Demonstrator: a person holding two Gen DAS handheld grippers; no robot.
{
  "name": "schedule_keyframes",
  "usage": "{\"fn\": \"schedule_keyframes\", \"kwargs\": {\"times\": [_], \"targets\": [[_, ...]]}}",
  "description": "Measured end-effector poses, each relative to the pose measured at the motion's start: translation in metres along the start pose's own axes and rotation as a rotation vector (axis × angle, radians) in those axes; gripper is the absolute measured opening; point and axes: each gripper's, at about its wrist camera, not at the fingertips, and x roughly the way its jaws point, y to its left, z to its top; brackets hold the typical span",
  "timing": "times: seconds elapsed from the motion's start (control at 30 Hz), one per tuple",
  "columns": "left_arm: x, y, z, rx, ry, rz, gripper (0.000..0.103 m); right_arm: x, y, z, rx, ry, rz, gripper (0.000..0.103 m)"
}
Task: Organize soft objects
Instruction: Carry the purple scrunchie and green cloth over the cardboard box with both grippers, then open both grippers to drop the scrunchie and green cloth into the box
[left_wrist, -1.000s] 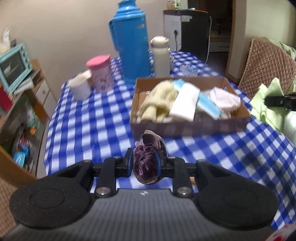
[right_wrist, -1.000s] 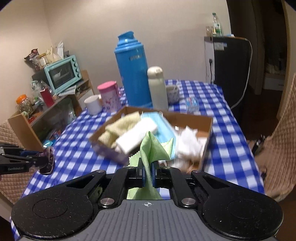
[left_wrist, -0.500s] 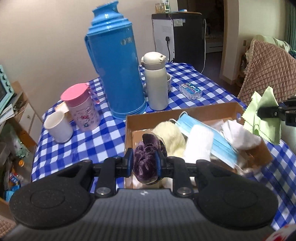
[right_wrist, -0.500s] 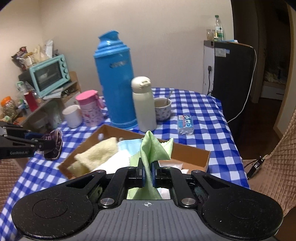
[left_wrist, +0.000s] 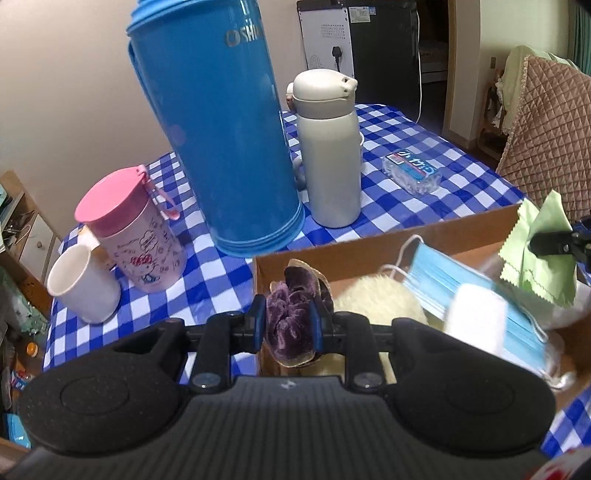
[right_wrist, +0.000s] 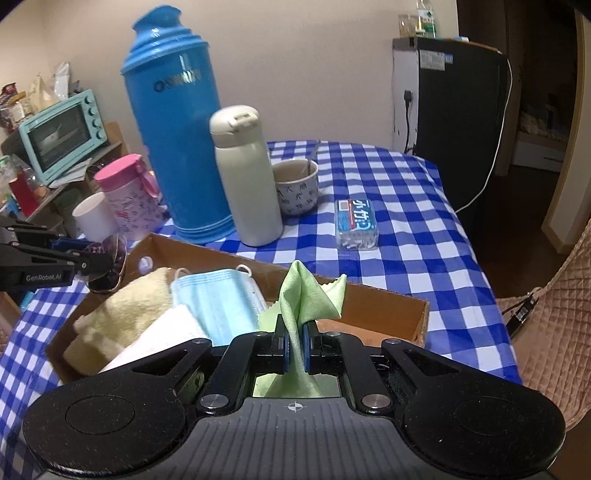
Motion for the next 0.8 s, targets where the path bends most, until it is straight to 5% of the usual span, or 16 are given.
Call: {"fn": "schedule_keyframes", "kwargs": {"times": [0.17, 0.3, 0.37, 0.43, 0.5, 0.8], "targets": [[0.023, -0.001, 0.003, -0.001, 0.009, -0.013, 0.032, 0.016, -0.001, 0.001, 0.008, 0.004, -0.002, 0.007], [0.026, 0.003, 0.001, -0.031, -0.005, -0.041, 0.051, 0.022, -0.001, -0.001, 0.004, 0.005, -0.005, 0.008], [0.023, 0.003, 0.000, -0.031, -0.016, -0.050, 0.057, 0.025, -0.001, -0.003, -0.002, 0.019, -0.011, 0.014], [0.020, 0.003, 0.000, -0.025, -0.025, -0.050, 0.059, 0.025, -0.002, -0.004, -0.003, 0.020, -0.022, 0.041], [0.016, 0.005, 0.000, -0.033, -0.031, -0.056, 0.059, 0.022, -0.002, -0.005, -0.006, 0.000, -0.026, 0.055], [-0.010, 0.002, -0.006, -0.045, -0.023, -0.066, 0.059, 0.006, 0.001, -0.007, -0.016, -0.013, -0.033, 0.060]]}}
